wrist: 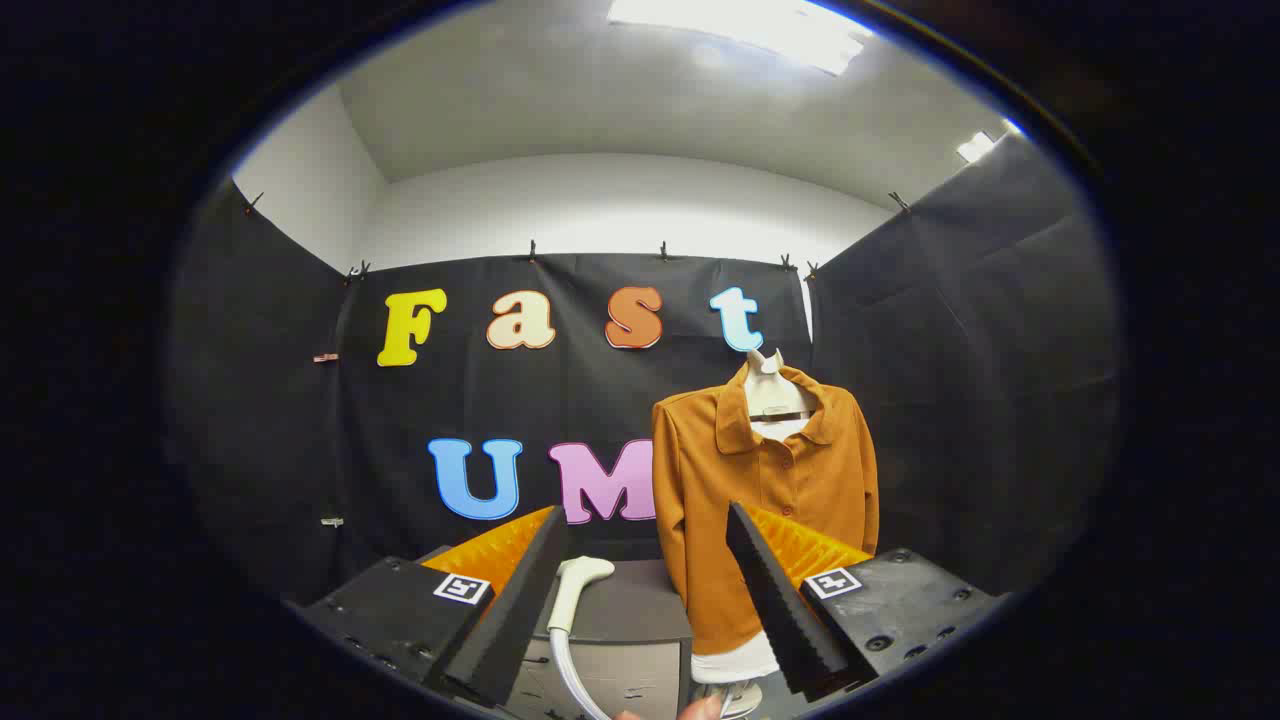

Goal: Iron the clothes twice with a garment steamer, once on the left side and once on the right side.

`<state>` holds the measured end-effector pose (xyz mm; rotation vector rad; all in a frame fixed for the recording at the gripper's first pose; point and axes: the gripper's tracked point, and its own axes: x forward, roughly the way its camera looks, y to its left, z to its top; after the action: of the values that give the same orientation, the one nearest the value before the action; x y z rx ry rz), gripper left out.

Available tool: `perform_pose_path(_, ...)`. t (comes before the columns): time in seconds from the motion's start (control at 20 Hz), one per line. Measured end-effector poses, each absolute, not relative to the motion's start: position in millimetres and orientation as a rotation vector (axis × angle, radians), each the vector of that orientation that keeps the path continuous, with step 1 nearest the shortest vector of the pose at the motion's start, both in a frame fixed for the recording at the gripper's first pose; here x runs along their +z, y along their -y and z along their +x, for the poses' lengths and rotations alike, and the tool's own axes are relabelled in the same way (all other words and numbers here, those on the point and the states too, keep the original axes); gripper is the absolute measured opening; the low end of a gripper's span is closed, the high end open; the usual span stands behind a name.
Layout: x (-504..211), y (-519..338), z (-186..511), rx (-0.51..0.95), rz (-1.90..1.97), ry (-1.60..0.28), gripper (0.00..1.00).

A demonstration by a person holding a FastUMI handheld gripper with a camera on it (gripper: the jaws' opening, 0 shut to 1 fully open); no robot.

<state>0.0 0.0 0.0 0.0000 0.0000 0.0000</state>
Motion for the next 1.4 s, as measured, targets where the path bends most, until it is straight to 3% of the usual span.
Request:
perform_pose_path(1.0, -0.6, -12.8, -15.9, 0.024, 0.02, -0.029, 0.98)
perform_pose_path(1.4, -84.0, -42.2, 45.0, 0.049, 0.034, -0.271, 0.98)
